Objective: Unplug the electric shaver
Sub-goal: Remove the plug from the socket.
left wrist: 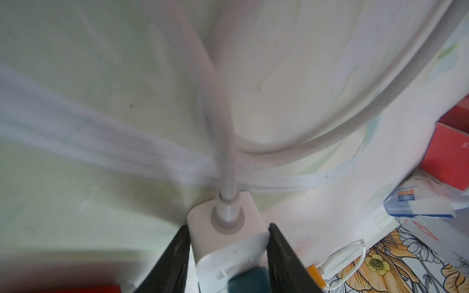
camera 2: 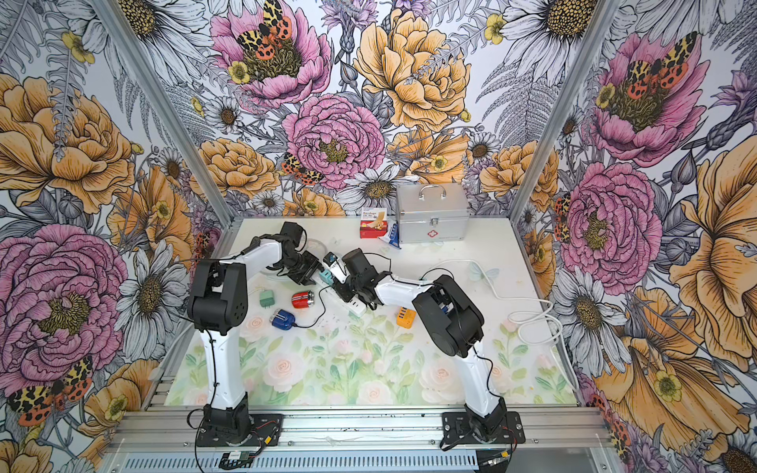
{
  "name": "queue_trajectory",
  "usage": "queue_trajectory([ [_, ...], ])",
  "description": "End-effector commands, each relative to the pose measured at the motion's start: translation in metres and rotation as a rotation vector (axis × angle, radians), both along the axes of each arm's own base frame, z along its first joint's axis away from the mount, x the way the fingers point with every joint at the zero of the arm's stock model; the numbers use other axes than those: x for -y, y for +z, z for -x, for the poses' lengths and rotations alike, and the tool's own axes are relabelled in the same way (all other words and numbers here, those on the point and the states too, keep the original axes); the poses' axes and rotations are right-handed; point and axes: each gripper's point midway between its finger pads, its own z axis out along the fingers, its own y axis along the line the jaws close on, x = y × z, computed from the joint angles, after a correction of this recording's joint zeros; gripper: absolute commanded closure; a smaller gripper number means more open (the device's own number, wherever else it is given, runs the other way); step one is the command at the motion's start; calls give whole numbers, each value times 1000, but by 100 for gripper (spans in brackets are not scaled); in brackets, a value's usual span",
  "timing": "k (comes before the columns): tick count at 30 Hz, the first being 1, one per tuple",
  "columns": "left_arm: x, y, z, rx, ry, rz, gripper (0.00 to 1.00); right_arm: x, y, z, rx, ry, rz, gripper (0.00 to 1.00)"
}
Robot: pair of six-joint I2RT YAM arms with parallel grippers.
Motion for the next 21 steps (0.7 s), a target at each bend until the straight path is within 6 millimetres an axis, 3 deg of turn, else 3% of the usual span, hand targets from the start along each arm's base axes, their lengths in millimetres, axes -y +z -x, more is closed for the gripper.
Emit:
queue_trajectory([
  [1, 9, -10, 11, -45, -22, 13, 57, -15, 27, 0, 10, 19, -78, 82],
  [6, 7, -14, 12, -50, -24, -2, 60, -23, 47, 2, -46, 15, -181, 85],
  [10, 10, -22, 15, -66, -30, -11, 63, -27, 50, 6, -80, 27, -209, 86],
  [20, 10, -25, 14, -69, -29, -25, 65, -13, 46, 3, 165, -10, 30, 89],
  [21, 10, -26, 15, -71, -29, -27, 65, -21, 47, 13, 182, 9, 41, 89],
])
